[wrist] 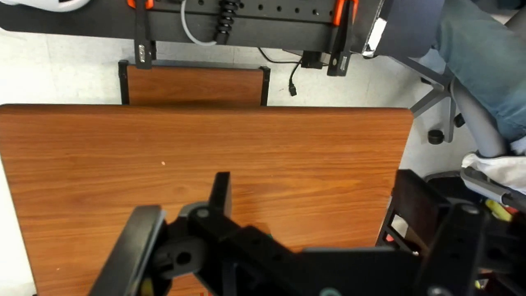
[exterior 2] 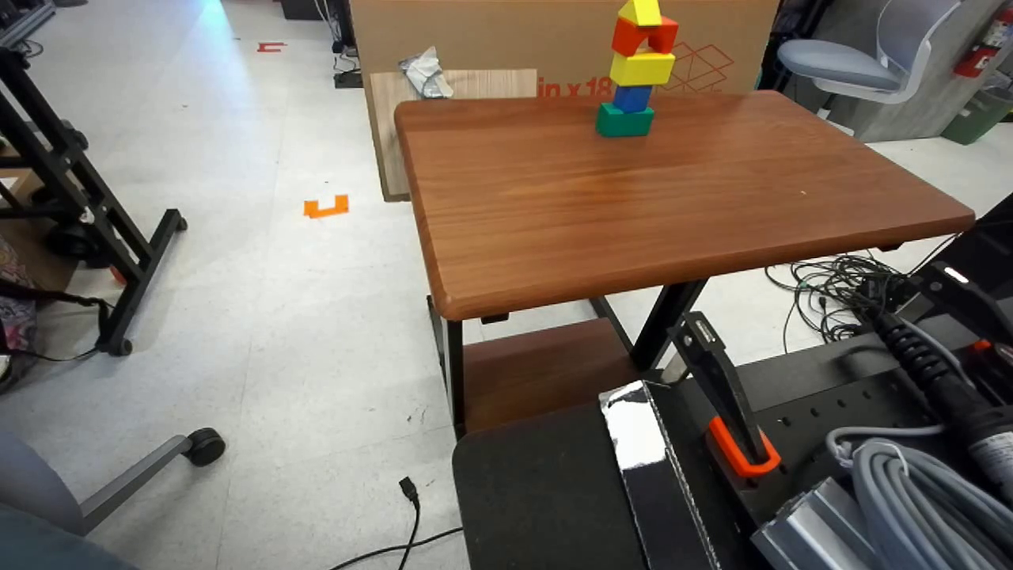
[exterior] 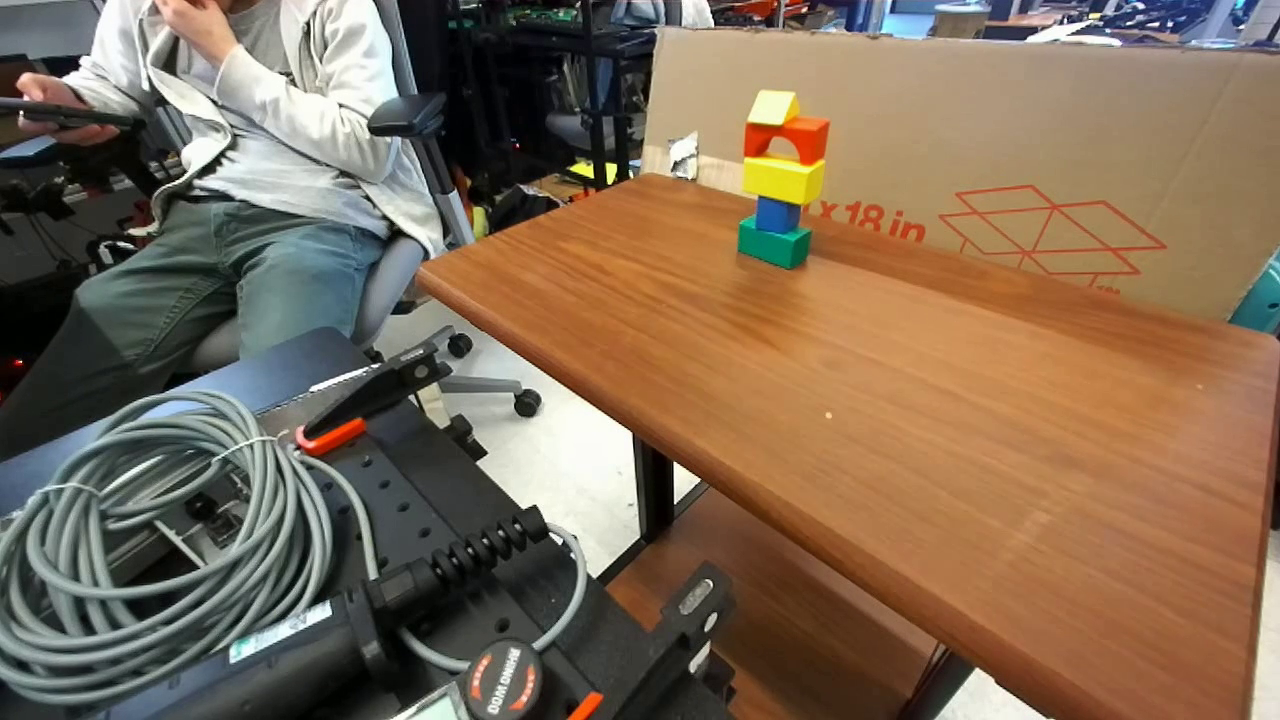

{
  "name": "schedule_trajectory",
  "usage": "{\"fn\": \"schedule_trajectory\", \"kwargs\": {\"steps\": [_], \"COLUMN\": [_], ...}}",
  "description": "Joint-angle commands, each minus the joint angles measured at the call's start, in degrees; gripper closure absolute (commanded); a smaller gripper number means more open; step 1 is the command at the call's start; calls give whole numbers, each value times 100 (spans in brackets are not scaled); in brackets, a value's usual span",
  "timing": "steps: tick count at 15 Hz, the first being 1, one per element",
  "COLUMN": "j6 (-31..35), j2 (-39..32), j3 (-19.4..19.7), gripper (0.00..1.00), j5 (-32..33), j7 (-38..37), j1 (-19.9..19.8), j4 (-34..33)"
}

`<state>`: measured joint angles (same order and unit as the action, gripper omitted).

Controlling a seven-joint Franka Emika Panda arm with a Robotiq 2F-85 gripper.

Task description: Remove the yellow block from the top of the stack and put it on the table.

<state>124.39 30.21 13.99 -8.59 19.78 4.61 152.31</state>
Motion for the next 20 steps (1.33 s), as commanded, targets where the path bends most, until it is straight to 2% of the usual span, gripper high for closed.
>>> {"fn": "schedule_trajectory", "kwargs": {"steps": [1,6,9,14,20], "j6": [313,681,735,585,415], "j2": [-1305,-2644,-3363,-4166,-4846], "j3": [-429,-1073,-1282,-1335,-1356], "gripper": [0,0,0,0,0], "j5": [-417,-214,-39,556,1023], "j7": [-471,-1580,-2222,-3104,-3119], "j1": [131,-15,-44,10,73], "j4": [-974,-2142,-2843,-3773,-4479]}}
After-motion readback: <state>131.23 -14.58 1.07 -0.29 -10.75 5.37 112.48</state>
